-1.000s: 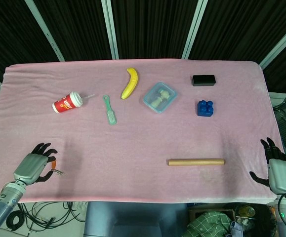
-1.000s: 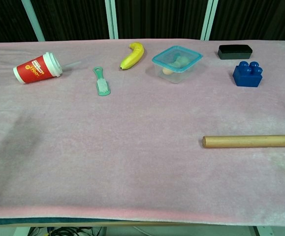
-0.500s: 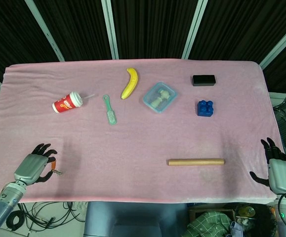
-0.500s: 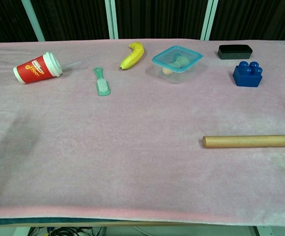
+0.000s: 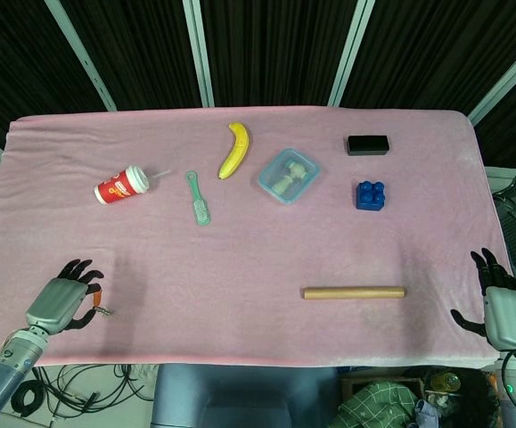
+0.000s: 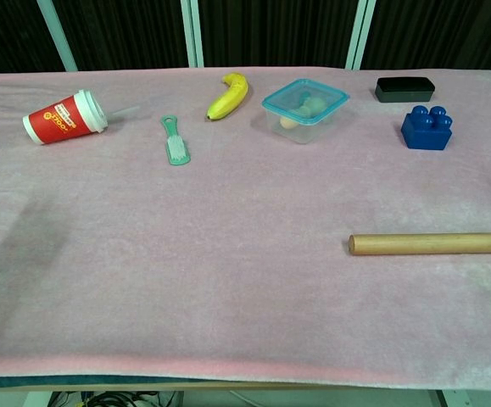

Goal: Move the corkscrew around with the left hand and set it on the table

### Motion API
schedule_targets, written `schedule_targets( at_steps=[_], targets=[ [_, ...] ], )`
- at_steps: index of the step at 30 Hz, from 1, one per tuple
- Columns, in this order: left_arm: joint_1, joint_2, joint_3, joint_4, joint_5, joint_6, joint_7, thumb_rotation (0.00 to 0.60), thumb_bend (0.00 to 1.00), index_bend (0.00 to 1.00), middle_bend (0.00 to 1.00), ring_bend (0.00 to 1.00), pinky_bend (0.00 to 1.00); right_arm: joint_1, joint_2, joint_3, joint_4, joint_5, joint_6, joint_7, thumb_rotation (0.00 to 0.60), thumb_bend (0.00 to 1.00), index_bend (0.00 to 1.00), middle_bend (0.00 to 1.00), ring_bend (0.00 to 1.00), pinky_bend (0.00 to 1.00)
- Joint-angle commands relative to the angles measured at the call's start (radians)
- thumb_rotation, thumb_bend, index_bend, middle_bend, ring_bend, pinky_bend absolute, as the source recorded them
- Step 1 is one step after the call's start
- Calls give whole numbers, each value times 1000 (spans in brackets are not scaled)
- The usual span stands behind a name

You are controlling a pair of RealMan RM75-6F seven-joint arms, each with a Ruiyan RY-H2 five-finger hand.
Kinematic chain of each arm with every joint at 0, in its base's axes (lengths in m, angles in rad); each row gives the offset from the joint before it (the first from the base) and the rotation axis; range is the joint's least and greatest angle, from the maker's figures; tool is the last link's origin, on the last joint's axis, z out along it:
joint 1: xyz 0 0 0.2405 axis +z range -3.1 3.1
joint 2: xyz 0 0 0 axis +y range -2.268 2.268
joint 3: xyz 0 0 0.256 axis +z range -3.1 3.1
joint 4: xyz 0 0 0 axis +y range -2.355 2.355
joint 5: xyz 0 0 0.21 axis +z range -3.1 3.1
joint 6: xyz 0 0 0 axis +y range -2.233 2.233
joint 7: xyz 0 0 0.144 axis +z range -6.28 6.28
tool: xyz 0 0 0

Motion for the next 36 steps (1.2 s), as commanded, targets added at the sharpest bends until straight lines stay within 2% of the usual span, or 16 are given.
schedule_targets(
  at_steps=[1,9,17,26,36],
  targets=[
    [1,4,-4,-5,5,6,-5,600,457,588,220,0,0,0,0,0,0,0,0,0,600,87,0,0,122,206],
    [-20,13,-32,-30,8,-5,-46,600,457,587,220,0,0,0,-1,0,0,-1,1,-1,600,88,0,0,122,206],
    [-104,-8,-109,-45,-67,-93,-69,600,457,585,220,0,0,0,-2,0,1,0,1,-3,600,88,0,0,122,206],
    [-212,-108,-190,-5,-177,-186,-32,600,457,585,220,0,0,0,-2,1,3,3,-1,-2,600,88,0,0,122,206],
    [-304,-226,-224,42,-275,-230,29,600,457,583,220,0,0,1,-2,2,4,3,-1,-2,600,87,0,0,122,206]
  ],
)
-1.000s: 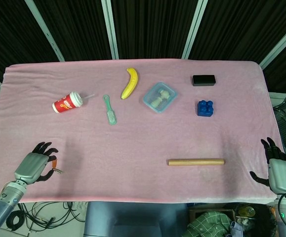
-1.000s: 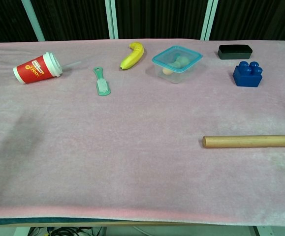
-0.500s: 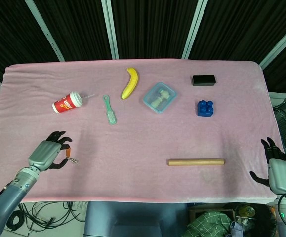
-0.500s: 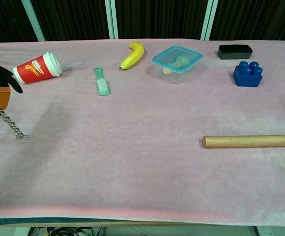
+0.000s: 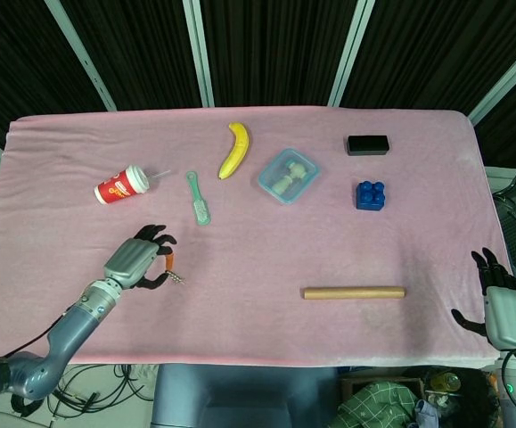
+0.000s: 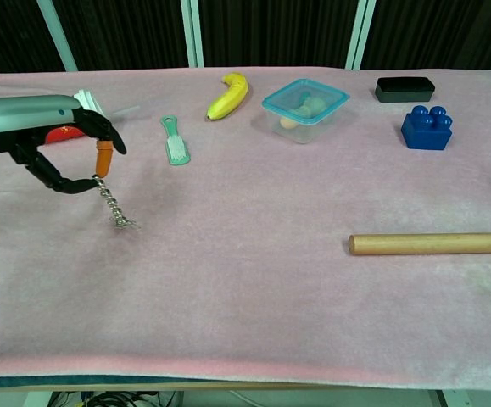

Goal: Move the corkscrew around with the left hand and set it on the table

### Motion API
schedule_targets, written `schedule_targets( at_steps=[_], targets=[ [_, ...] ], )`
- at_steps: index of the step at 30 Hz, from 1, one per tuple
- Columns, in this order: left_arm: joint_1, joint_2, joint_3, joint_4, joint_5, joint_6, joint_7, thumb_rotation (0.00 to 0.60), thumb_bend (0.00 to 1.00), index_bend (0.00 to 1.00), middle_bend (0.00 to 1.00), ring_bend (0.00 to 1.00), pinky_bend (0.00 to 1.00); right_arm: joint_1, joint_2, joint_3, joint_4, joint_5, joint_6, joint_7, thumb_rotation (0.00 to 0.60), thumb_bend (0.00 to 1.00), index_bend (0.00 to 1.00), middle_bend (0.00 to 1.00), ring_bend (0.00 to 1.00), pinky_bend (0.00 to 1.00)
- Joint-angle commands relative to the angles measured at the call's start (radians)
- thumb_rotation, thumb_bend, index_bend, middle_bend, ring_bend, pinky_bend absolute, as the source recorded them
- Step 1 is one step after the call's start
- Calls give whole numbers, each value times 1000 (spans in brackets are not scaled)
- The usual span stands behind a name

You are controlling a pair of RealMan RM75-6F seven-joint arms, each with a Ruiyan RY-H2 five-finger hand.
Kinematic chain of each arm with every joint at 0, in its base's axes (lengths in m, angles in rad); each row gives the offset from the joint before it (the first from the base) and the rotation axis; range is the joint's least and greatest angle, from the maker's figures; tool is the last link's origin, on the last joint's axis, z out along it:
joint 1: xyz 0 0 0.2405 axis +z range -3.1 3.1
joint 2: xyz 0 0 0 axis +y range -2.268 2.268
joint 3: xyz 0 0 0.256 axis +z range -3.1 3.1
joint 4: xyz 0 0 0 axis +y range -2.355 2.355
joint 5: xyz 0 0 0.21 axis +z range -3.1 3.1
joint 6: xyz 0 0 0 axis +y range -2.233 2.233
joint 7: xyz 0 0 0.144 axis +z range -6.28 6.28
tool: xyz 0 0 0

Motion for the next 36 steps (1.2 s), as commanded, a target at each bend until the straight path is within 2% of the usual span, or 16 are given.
schedule_targets(
  at_steps=[1,9,22,36],
  targets=[
    [-27,-36,-9,17,-31,-7,25,600,457,583,220,0,0,0,0,0,0,0,0,0,600,87,0,0,122,206],
    [-50,-70,0,25,-71,-12,36,600,457,582,220,0,0,0,0,0,2,0,-1,2,600,88,0,0,122,206],
    [-64,-42,12,9,-144,-39,12,600,457,579,219,0,0,1,-1,0,2,1,-1,-1,600,87,0,0,122,206],
    [-100,-60,14,38,-199,-41,33,600,457,577,218,0,0,1,-1,0,3,0,-2,0,600,88,0,0,122,206]
  ],
)
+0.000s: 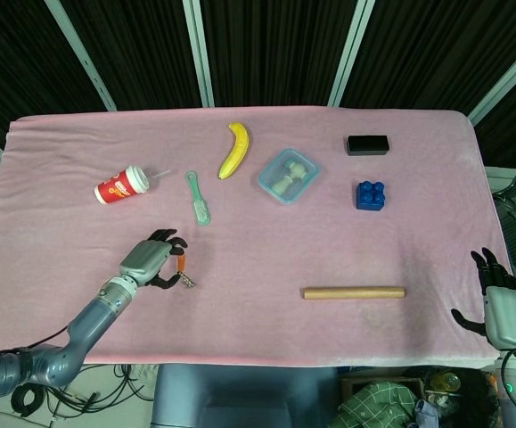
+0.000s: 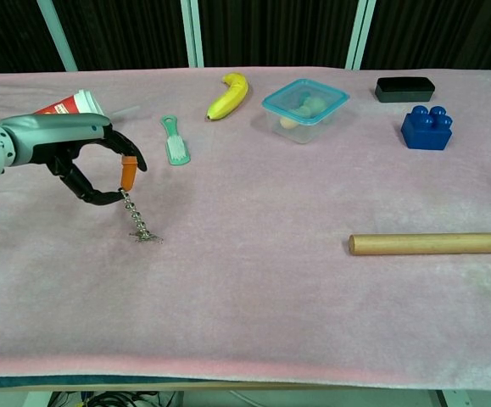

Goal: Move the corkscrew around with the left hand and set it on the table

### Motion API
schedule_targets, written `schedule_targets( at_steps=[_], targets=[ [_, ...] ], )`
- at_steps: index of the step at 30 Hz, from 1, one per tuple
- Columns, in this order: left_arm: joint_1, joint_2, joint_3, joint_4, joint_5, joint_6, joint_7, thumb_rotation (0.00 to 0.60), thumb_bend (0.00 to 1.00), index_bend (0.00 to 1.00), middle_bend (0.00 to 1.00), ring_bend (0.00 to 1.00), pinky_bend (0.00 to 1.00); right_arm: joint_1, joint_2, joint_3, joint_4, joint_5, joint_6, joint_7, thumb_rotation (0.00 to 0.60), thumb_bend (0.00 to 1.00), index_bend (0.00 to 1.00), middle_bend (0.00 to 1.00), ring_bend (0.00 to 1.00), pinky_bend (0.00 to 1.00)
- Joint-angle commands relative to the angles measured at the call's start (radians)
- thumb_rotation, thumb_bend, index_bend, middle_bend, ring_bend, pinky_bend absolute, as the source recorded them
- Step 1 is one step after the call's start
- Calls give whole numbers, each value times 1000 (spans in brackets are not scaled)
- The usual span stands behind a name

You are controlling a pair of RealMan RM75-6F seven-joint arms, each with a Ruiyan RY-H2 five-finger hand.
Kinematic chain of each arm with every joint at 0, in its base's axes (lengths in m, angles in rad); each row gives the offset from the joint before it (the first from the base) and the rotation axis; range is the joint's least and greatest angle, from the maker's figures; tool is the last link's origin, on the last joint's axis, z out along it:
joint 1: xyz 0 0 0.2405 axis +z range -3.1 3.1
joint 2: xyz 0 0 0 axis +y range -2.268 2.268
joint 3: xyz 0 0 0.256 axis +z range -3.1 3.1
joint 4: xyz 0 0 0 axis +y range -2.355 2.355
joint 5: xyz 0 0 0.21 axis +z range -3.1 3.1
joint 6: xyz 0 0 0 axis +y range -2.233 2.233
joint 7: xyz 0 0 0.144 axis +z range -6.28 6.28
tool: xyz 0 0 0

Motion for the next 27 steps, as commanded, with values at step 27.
schedule_targets(
  at_steps=[27],
  targets=[
    [-61,-26,27,123,-125,-57,38,600,275,213,163,0,0,1,0,1,-1,5,-3,-1,600,88,0,0,122,206]
  ],
)
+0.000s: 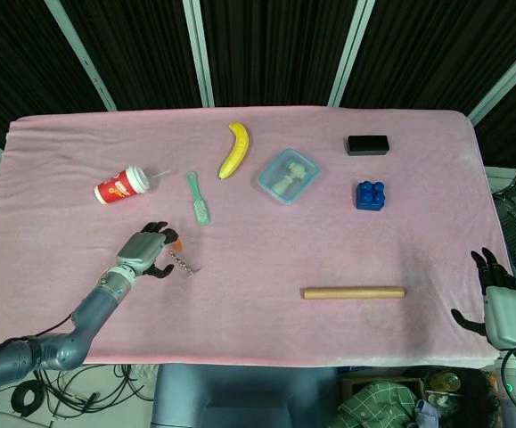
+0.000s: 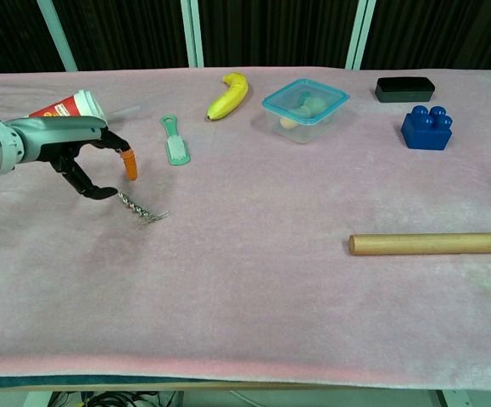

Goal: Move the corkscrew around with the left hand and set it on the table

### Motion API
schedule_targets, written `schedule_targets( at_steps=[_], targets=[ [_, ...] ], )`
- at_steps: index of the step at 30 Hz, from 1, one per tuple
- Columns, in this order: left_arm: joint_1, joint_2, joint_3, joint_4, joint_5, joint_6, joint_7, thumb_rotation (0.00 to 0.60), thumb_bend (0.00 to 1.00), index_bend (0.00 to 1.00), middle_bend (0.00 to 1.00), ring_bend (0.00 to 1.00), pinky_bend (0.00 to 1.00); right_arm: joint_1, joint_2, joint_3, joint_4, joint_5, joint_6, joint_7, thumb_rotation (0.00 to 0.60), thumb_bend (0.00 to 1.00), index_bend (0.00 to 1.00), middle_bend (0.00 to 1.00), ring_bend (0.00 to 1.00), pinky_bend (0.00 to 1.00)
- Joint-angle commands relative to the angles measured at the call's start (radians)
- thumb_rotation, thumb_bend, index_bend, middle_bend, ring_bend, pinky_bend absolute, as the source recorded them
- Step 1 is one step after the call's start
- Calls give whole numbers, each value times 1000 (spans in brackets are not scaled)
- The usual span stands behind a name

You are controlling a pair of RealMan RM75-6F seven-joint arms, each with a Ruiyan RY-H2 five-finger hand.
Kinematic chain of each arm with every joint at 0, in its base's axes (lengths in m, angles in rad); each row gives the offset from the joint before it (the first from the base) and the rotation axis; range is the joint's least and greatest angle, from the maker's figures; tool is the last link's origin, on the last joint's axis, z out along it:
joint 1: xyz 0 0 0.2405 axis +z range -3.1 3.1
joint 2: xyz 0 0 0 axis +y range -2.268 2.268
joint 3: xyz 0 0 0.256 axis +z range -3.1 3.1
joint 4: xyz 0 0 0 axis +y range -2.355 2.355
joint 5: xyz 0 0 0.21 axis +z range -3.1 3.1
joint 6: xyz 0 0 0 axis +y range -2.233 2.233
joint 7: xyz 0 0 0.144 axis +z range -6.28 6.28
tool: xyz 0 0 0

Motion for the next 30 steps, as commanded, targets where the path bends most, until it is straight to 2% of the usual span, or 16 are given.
schedule_targets(
  at_steps=[1,4,6,12,16,22,30],
  targets=[
    [-10,17,15,-2,-11,-26,9,600,255,160,149,0,0,0,0,0,0,0,0,0,600,88,0,0,122,206],
    [-17,44,27,-16,-13,-44,15,600,218,34,112,0,0,0,-1,0,0,0,1,-1,600,87,0,0,122,206],
    [-16,73,31,-38,-10,-38,19,600,212,1,104,0,0,0,-1,0,0,1,0,0,600,88,0,0,122,206],
    [19,151,5,-116,34,46,-19,600,212,0,103,0,0,1,-1,0,1,0,-1,-1,600,88,0,0,122,206],
    [67,235,8,-199,145,146,-24,600,212,22,103,0,0,1,-2,0,1,2,0,-4,600,88,0,0,122,206],
    [157,359,64,-317,318,291,18,600,212,58,106,0,0,1,-2,1,2,1,3,-8,600,88,0,0,122,206],
    [356,459,188,-434,499,532,66,600,212,58,105,0,0,0,-3,-1,3,-4,6,-13,600,88,0,0,122,206]
  ],
)
